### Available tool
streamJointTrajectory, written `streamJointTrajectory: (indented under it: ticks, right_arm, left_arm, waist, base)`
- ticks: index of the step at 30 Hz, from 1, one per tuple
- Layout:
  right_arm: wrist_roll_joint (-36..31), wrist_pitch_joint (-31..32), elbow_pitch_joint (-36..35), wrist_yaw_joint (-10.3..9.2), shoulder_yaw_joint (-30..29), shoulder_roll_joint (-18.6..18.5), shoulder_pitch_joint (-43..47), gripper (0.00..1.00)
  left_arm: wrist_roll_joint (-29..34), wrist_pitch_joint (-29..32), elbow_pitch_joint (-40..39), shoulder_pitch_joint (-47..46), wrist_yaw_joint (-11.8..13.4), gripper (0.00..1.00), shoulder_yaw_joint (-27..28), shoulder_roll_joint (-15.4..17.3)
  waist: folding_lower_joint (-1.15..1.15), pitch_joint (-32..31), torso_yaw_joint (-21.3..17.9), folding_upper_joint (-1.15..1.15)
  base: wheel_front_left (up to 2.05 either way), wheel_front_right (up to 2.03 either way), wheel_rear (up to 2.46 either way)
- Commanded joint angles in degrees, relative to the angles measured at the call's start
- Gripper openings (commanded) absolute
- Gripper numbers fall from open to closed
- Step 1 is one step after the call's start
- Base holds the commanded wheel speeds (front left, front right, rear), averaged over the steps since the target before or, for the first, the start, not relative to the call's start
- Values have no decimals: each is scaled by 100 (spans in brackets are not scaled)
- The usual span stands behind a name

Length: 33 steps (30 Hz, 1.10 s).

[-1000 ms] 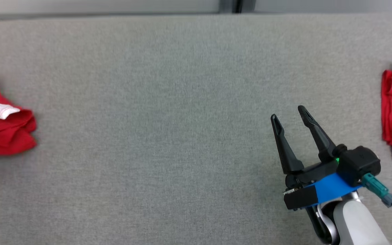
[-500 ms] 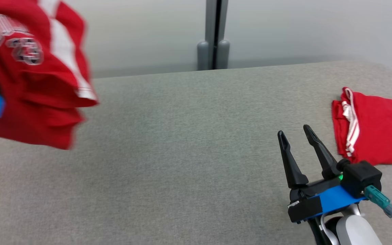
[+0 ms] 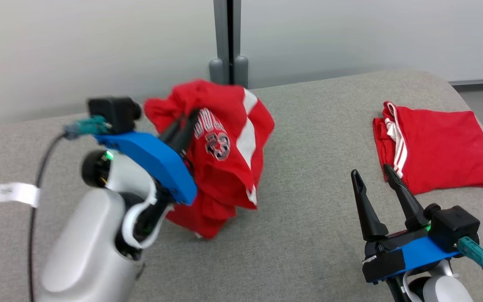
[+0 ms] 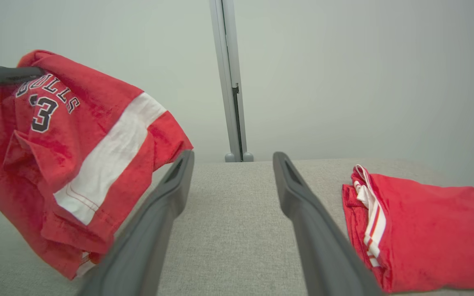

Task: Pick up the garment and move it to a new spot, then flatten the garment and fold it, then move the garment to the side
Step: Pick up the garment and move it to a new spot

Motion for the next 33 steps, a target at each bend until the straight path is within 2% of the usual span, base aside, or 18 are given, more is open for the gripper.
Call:
streamJointTrajectory:
  ticks: [1,6,7,8,9,10,17,21,29,33]
  right_arm:
    - [-24,23,-40,1,11,7,33,100]
    - [8,38,-64,1,72,11,-8,100]
    - [17,41,-56,1,93,11,-18,100]
    - [24,43,-49,1,110,12,-27,100]
    - [29,40,-43,1,129,12,-35,100]
    - [37,34,-33,1,132,12,-38,100]
    - [-24,69,17,2,128,-48,29,100]
    - [-41,92,-21,1,54,-77,94,100]
    - [-47,106,-95,1,-101,-38,281,100]
    - [-49,125,-91,2,-146,-25,341,100]
  left_arm:
    - [-36,-100,211,148,-70,0,-105,-146]
    - [134,-460,1041,408,-190,0,-417,-414]
    - [190,-544,1213,466,-173,5,-471,-451]
    - [257,-622,1356,511,-186,36,-555,-491]
    - [297,-681,1501,567,-197,80,-612,-532]
    - [299,-714,1622,634,-222,100,-675,-579]
    - [219,-1082,1881,908,-292,100,-745,-747]
    - [135,-1513,1626,1073,-373,100,-594,-738]
    - [166,-2489,913,1613,-453,100,-172,-358]
    - [289,-3111,783,1894,-326,100,114,-163]
  waist:
    - [1,58,-72,0]
    - [1,167,-167,0]
    - [1,178,-182,0]
    - [1,192,-192,0]
    - [1,205,-201,0]
    - [1,212,-204,0]
    - [1,175,-108,0]
    - [1,91,-17,0]
    - [1,-63,255,0]
    - [1,-116,375,0]
  base:
    - [0,0,0]
    - [0,0,0]
    - [0,0,0]
    - [0,0,0]
    - [0,0,0]
    - [0,0,0]
    - [0,0,0]
    - [0,0,0]
    - [0,0,0]
    - [0,0,0]
